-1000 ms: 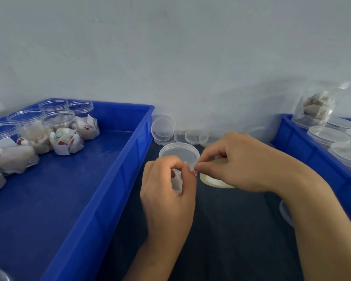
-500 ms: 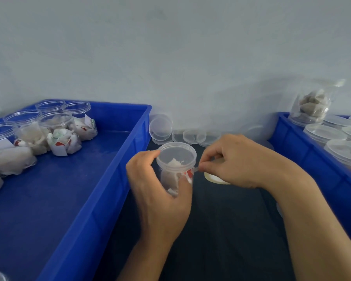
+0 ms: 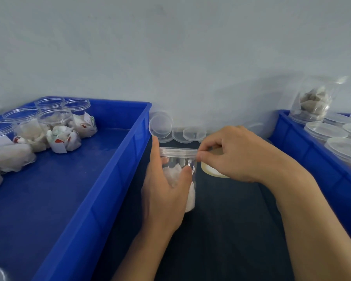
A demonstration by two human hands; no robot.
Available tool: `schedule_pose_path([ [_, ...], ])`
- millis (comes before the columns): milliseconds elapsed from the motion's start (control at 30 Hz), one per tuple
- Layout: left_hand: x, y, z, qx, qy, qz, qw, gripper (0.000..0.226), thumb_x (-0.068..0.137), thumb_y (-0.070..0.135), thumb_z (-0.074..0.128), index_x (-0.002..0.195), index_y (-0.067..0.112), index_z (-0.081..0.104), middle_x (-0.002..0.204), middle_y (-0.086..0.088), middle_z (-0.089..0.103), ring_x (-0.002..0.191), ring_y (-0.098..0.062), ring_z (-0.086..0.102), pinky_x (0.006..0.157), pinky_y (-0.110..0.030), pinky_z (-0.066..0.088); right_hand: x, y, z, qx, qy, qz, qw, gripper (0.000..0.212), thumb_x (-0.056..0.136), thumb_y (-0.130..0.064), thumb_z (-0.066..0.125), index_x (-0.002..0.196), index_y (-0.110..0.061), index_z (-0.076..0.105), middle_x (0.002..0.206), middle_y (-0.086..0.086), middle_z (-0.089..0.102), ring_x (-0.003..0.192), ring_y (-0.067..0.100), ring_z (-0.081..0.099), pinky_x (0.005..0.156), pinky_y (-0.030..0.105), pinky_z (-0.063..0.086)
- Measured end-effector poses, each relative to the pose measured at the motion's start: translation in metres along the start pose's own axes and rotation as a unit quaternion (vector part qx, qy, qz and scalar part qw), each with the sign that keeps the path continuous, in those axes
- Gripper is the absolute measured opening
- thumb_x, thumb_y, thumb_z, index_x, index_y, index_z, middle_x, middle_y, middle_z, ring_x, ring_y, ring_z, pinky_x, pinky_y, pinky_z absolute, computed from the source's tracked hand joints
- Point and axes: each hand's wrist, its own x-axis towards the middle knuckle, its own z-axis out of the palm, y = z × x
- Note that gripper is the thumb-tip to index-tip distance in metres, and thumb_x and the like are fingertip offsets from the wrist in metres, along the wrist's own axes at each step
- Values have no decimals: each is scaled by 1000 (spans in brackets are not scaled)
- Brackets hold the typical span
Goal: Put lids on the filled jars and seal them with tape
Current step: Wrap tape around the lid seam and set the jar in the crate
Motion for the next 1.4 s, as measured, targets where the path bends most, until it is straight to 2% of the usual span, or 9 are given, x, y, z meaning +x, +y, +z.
schedule_pose_path([
  [100, -2, 1, 1, 1, 3, -2, 1000, 87, 77, 67, 61, 155, 65, 22, 130, 27, 57, 122, 2, 58, 101, -39, 53, 1, 0, 2, -4, 2, -3, 1000, 12, 91, -52, 63, 84, -53, 73, 80, -21, 68, 81, 10, 64, 82, 39, 57],
  [267, -4, 5, 2, -12, 8, 9, 1000, 84, 77, 69, 63, 151, 54, 28, 136, 20, 58, 123, -4, 60, 98, -36, 54, 2, -1, 4, -30, 30, -4, 999, 13, 92, -53, 62, 84, -52, 73, 78, -21, 67, 76, 9, 62, 70, 33, 49],
  [533, -3, 6, 8, 8, 23, -15, 1000, 84, 79, 84, 64, 149, 58, 24, 138, 21, 53, 125, 5, 52, 89, -19, 44, 1, -3, 6, -53, 32, 1, 998, 14, 91, -51, 60, 88, -53, 73, 82, -21, 69, 80, 10, 65, 71, 35, 52],
  [700, -3, 8, 7, 6, 30, -24, 999, 82, 79, 83, 64, 147, 57, 27, 136, 21, 55, 122, 2, 55, 93, -29, 51, 1, -5, 6, -56, 37, 0, 998, 14, 92, -50, 60, 87, -53, 73, 80, -22, 69, 78, 8, 65, 68, 33, 51],
  [900, -2, 9, 8, -1, 33, -36, 999, 76, 80, 80, 57, 145, 53, 30, 132, 23, 55, 118, 8, 53, 84, -17, 44, 0, -6, 6, -55, 38, -4, 998, 16, 93, -51, 61, 81, -50, 73, 72, -23, 65, 73, 7, 62, 60, 29, 41],
  [1100, -3, 11, 7, 0, 38, -40, 998, 65, 82, 77, 50, 140, 54, 33, 121, 28, 56, 111, 10, 56, 80, -19, 45, -1, -8, 5, -52, 37, -5, 998, 18, 94, -54, 62, 79, -49, 72, 75, -21, 65, 78, 10, 63, 67, 32, 45],
  [1233, -2, 12, 4, -4, 59, -39, 997, 57, 82, 73, 50, 134, 52, 36, 117, 13, 66, 105, -11, 66, 87, -41, 55, -3, -14, 5, -63, 34, -6, 997, 20, 95, -57, 59, 82, -48, 70, 81, -21, 67, 82, 9, 62, 66, 32, 44],
  [1300, -1, 13, 3, -7, 70, -41, 997, 52, 84, 71, 51, 130, 51, 38, 112, 8, 69, 100, -16, 69, 85, -46, 56, -4, -18, 7, -90, 48, -9, 995, 22, 96, -50, 54, 81, -42, 68, 75, -18, 66, 77, 10, 61, 63, 32, 42],
  [1400, 2, 14, 1, -22, 82, -53, 995, 41, 88, 64, 54, 124, 47, 41, 104, 10, 71, 93, -15, 71, 78, -42, 56, -3, -21, 13, -119, 77, -21, 990, 22, 95, -36, 47, 84, -31, 65, 67, -10, 62, 70, 14, 57, 62, 33, 43],
])
